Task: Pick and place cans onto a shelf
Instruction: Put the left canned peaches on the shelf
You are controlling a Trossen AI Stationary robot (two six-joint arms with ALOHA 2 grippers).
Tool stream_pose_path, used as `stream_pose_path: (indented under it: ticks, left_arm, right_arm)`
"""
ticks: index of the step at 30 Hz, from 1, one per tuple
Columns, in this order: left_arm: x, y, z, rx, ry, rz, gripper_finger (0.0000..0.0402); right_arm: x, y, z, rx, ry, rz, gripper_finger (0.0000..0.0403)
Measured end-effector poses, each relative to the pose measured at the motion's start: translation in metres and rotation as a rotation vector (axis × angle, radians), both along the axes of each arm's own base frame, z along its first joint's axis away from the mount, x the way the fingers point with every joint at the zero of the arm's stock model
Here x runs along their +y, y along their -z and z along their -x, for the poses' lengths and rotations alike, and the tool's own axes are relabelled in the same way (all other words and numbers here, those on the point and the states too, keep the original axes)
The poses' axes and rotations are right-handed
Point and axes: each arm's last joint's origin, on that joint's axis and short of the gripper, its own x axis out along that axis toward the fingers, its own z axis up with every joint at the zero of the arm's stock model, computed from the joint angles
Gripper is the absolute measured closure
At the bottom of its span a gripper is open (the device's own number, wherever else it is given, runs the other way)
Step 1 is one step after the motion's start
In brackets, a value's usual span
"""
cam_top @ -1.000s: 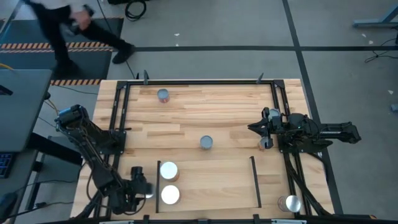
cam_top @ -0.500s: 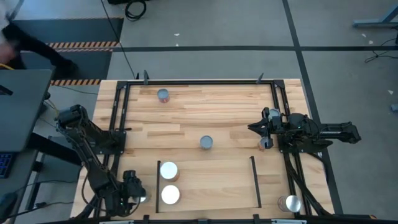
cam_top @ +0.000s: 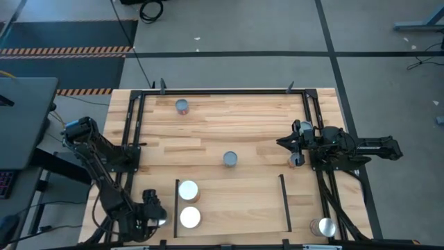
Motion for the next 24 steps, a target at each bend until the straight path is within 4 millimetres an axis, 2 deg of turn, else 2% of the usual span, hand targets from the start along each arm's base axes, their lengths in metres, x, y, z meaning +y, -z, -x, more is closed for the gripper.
stream_pose_path:
  ticks: [7, 12, 18, 20, 24]
  left_arm:
    - [0.003, -0.003, -0.013, -0.117, -0.066, -0.015, 0.0035]
    - [0.009, -0.003, -0.02, -0.113, -0.103, -0.029, 0.0038]
    - [0.01, -0.003, -0.023, -0.094, -0.102, -0.013, 0.0086]
    - [0.009, -0.004, -0.022, -0.087, -0.091, -0.002, 0.009]
    - [0.001, -0.022, -0.018, -0.027, -0.005, 0.026, 0.009]
  right_arm:
    - [0.0, 0.0, 0.0, 0.0, 0.0, 0.0, 0.0356]
    - [0.0, 0.0, 0.0, 0.0, 0.0, 0.0, 0.0356]
    - [0.0, 0.0, 0.0, 0.0, 0.0, 0.0, 0.0356]
    - [0.0, 0.0, 0.0, 0.0, 0.0, 0.0, 0.0356]
    - [0.0, 0.0, 0.0, 0.0, 0.001, 0.0, 0.0356]
